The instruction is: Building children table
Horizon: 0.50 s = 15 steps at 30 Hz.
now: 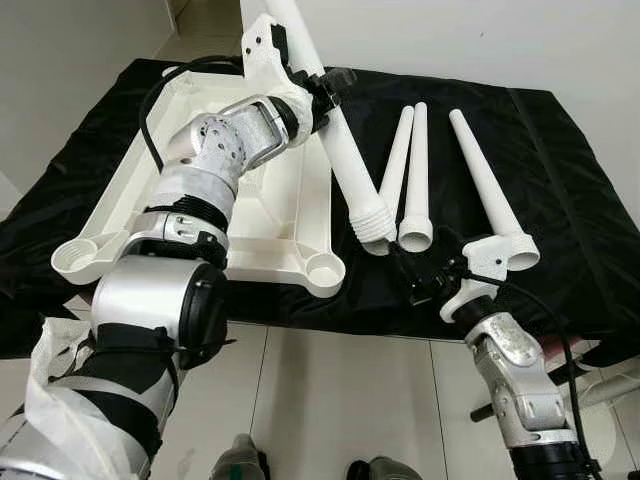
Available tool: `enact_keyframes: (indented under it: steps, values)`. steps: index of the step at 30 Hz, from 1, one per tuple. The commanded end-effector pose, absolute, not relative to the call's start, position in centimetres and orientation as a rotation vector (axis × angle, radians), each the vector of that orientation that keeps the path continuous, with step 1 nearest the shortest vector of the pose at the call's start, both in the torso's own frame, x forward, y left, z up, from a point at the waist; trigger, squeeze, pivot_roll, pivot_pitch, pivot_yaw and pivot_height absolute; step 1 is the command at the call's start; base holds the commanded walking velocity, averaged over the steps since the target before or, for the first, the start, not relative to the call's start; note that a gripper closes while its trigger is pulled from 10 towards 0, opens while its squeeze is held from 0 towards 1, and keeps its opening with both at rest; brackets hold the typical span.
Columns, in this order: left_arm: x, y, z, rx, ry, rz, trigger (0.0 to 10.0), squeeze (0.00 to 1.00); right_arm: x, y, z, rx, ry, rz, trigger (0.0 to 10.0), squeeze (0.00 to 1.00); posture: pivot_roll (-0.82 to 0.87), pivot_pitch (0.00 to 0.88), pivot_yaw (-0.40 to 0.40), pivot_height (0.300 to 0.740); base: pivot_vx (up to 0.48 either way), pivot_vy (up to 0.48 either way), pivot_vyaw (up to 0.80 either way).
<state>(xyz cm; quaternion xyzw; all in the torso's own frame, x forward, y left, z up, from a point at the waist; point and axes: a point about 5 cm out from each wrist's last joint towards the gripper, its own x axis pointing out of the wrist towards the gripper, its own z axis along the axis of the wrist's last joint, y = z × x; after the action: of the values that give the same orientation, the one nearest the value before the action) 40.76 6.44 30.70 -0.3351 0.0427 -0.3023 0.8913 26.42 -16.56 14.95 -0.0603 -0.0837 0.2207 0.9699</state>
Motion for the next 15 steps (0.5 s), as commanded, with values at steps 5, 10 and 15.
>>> enact_keyframes:
  steps: [5,10,15]
  values:
    - [40.2,6.1,33.3,-0.662,-0.097,-0.821,10.0,0.0,26.3,-17.0,15.8,-0.141,-0.19,0.437,10.0,0.0,0.0,0.0,-0.003,0.74,0.0,0.0,0.0]
    - [40.0,5.5,32.8,-0.507,-0.166,-0.77,10.0,0.0,28.3,-20.0,18.2,-0.088,-0.234,0.194,10.0,0.0,0.0,0.0,0.006,0.74,0.0,0.0,0.0]
    - [39.8,5.0,32.7,-0.456,-0.205,-0.761,10.0,0.0,28.4,-19.2,19.2,-0.075,-0.249,0.242,10.0,0.0,0.0,0.0,0.008,0.74,0.0,0.0,0.0]
